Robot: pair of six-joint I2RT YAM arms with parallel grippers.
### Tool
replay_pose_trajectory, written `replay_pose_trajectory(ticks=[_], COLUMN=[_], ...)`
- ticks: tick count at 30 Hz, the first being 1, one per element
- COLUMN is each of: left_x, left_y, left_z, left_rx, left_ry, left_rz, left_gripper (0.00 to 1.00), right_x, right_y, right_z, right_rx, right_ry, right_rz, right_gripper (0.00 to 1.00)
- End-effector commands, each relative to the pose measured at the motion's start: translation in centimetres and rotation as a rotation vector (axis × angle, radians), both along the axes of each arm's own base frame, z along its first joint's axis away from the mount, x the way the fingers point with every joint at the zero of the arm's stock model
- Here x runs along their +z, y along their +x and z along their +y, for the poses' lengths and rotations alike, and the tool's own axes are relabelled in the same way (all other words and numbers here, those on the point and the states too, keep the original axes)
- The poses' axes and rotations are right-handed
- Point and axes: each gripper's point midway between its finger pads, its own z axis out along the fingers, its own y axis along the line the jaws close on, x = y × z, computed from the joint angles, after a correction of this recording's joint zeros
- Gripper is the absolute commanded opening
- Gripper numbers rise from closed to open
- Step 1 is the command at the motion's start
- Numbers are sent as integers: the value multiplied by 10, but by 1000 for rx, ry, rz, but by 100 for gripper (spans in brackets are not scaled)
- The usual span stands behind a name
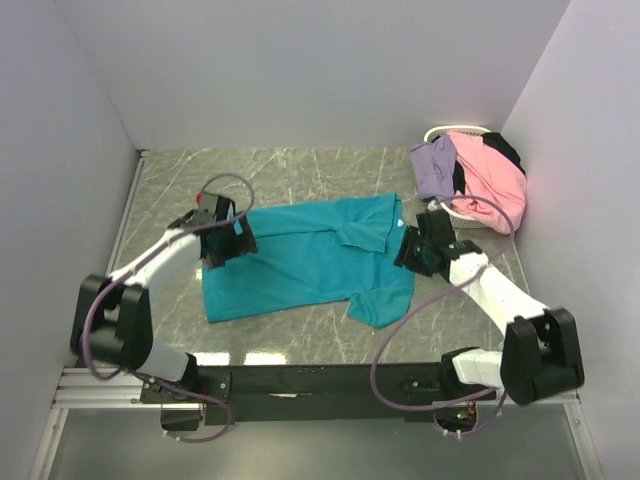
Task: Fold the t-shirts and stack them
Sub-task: Fold the tshirt
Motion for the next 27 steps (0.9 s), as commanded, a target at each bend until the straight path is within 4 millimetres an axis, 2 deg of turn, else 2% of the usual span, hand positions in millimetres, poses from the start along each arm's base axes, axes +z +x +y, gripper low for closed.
replay_pose_trajectory(ticks=[1, 2, 3, 7, 10, 13, 16, 20, 21, 27], left_x=[-5, -6, -10, -12, -13, -18, -27, -40, -46, -56], left_y=[-32, -38, -50, -73, -86, -95, -105, -119, -128, -136], left_z=[-3, -1, 1, 7, 14, 13, 22, 34, 39, 45], left_rx=[51, 76, 79, 125, 187, 222, 296, 368, 388, 461], left_ry=[-60, -64, -72, -87, -90, -112, -79, 13, 45, 72], left_rz=[-38, -38, -36, -36, -38, -27, 14, 83, 130, 170], left_gripper=[99, 99, 99, 100, 100, 99, 100, 100, 100, 99], right_x=[-13, -15, -16, -17, -21, -31, -39, -49, -51, -67], right_y=[-40, -51, -56, -77, -88, -104, -116, -126, -128, -136], right_z=[-6, -5, -5, 1, -1, -1, -8, -10, -7, -2], right_rx=[-34, -31, -36, -67, -93, -116, -154, -174, -170, -154], right_ry=[24, 45, 54, 131, 151, 178, 168, 174, 187, 211], right_rz=[42, 48, 47, 63, 68, 84, 99, 115, 123, 160], right_gripper=[56, 57, 57, 57, 57, 57, 58, 59, 58, 58])
